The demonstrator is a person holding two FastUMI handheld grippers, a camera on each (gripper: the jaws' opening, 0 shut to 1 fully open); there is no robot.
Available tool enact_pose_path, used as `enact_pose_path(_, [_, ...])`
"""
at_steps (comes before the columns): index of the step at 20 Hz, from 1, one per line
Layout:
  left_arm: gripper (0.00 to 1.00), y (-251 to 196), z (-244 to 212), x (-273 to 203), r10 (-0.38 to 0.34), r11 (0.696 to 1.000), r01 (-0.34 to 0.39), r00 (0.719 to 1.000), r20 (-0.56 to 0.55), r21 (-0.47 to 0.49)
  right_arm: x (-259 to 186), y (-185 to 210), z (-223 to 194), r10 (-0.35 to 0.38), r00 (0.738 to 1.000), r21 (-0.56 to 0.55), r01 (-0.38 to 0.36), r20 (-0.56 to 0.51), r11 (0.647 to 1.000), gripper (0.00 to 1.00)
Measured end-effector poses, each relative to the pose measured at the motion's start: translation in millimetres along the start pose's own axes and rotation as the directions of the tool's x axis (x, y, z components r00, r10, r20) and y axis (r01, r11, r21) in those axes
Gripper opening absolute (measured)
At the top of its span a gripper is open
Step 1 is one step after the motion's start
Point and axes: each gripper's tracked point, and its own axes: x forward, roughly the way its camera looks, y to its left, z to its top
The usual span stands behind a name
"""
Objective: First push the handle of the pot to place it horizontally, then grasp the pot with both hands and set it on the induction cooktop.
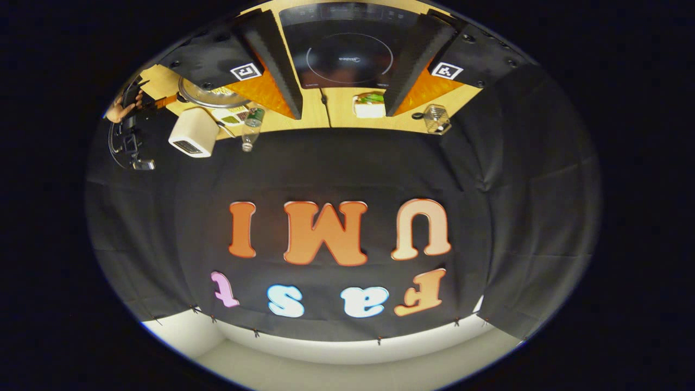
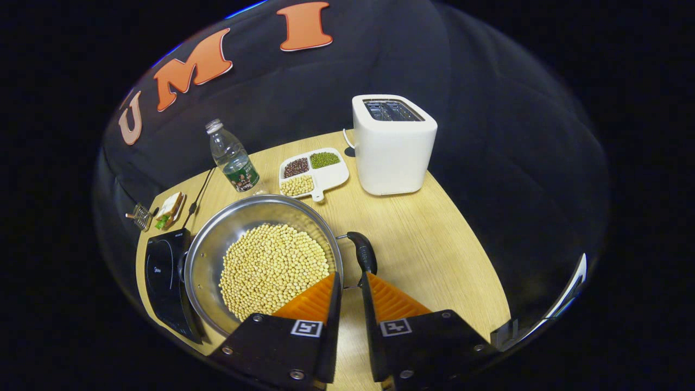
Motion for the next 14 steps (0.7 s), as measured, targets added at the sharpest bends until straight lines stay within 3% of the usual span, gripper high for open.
enact_pose_path(1, [0.99, -16.2, -11.2, 8.3, -0.030, 0.999, 0.031, 0.999, -0.032, 0.013, -2.9, 2.3, 1.8, 0.008, 1.000, -0.005, -0.007, 0.004, 1.000, 0.26])
enact_pose_path(2, [0.99, -32.9, -20.9, 17.5, -0.061, 0.998, 0.062, 0.996, -0.063, 0.025, -3.5, 3.5, 3.8, 0.006, 1.000, -0.016, -0.006, 0.010, 1.000, 0.41])
enact_pose_path(6, [0.98, -97.4, -82.3, 57.1, -0.171, 0.984, 0.179, 0.960, -0.222, 0.016, 4.4, 0.9, 4.9, -0.023, 1.000, -0.073, 0.024, 0.011, 0.997, 0.62])
enact_pose_path(9, [0.95, -129.4, -124.2, 85.8, -0.208, 0.976, 0.218, 0.913, -0.351, -0.010, 11.2, 1.0, 1.0, -0.022, 1.000, -0.082, 0.020, -0.013, 0.996, 0.68])
enact_pose_path(14, [0.94, -150.9, -182.4, 123.8, -0.197, 0.978, 0.204, 0.840, -0.505, -0.041, 25.2, -5.5, -0.3, -0.043, 0.999, -0.106, 0.040, -0.025, 0.994, 0.70])
